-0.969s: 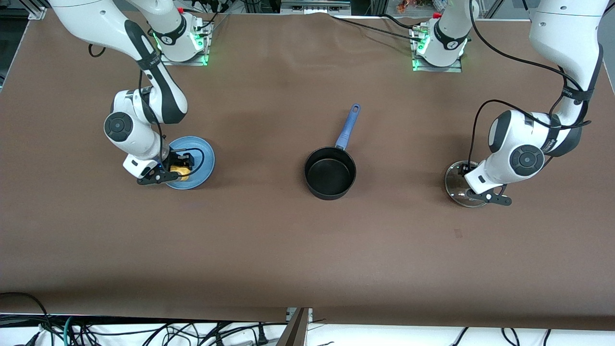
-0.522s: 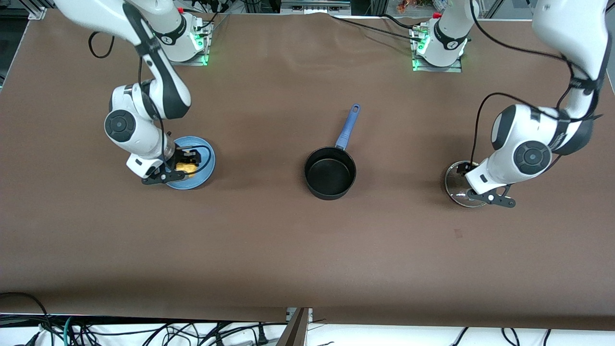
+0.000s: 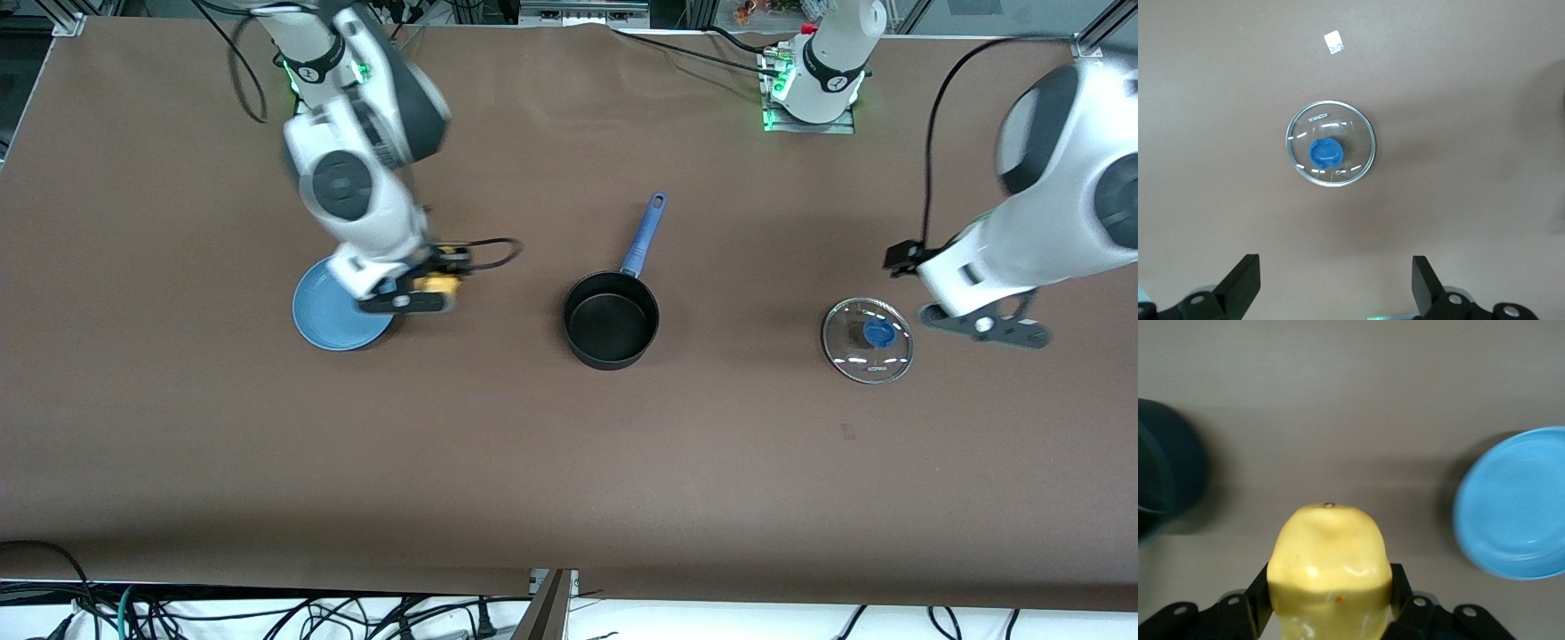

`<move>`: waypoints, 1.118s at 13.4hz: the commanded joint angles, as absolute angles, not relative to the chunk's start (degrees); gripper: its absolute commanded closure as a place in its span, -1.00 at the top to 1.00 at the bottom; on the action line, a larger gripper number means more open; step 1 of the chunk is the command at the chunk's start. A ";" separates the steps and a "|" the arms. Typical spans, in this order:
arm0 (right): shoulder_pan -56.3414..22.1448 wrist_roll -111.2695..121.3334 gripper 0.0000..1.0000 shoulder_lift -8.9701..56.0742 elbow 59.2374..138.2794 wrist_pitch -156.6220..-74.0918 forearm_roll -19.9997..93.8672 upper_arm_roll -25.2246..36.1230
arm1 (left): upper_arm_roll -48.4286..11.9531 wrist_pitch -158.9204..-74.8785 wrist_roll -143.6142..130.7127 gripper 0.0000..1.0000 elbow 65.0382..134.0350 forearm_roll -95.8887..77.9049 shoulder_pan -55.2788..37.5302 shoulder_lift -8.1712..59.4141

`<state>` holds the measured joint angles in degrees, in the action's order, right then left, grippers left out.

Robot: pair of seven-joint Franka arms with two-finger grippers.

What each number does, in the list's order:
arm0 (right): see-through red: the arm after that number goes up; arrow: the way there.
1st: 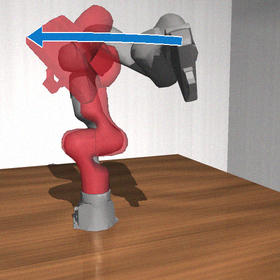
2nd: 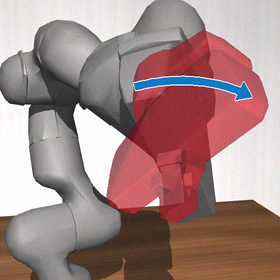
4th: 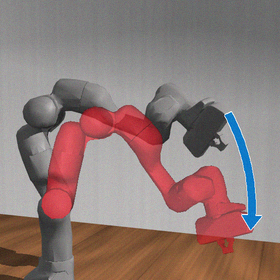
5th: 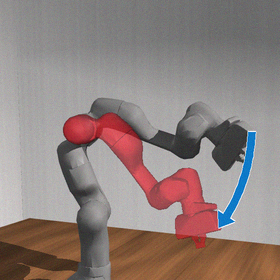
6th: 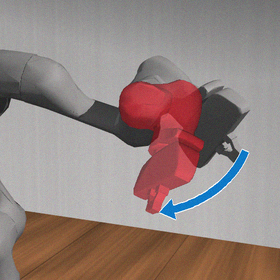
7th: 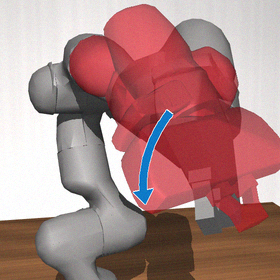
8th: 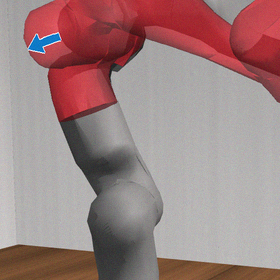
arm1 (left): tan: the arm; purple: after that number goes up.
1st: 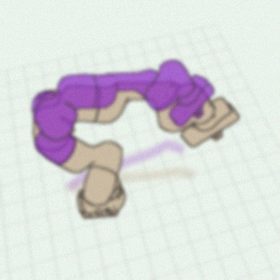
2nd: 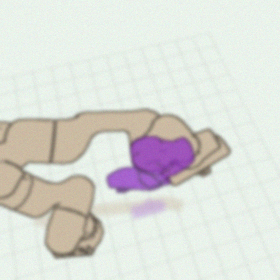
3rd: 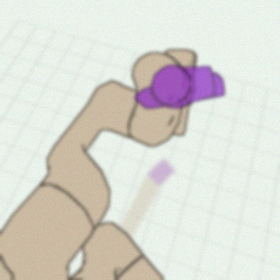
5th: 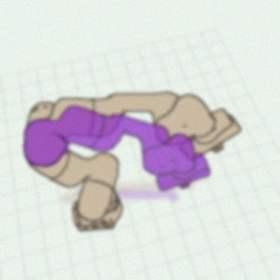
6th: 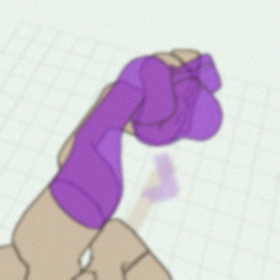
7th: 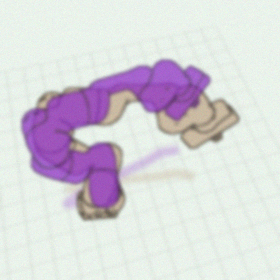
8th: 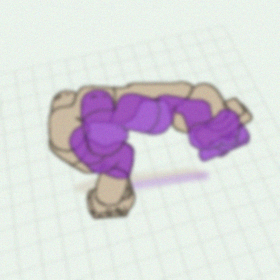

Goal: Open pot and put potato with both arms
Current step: 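Release the lid with the left gripper while the right gripper carries the potato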

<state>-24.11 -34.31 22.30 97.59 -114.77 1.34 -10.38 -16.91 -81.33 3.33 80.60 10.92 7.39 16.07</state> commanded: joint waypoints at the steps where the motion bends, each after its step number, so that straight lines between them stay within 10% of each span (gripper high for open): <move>1: -29.43 -43.30 -0.90 32.41 84.94 -112.59 1.14 -9.93 | -15.57 -76.90 3.61 1.00 74.62 7.40 7.65 15.40; 6: -36.64 -53.77 -0.89 45.68 66.47 -116.79 1.23 -9.93 | 1.04 -91.01 2.81 1.00 93.55 2.46 -3.95 -0.15; 15: -39.64 -56.34 -0.87 51.59 65.65 -127.62 -1.66 -8.61 | -0.60 -95.97 0.26 1.00 99.23 0.68 -2.20 -2.55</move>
<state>-39.17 -55.85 50.53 67.90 -127.98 0.47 -8.75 0.48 -94.56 1.15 98.03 -0.87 -2.04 -1.28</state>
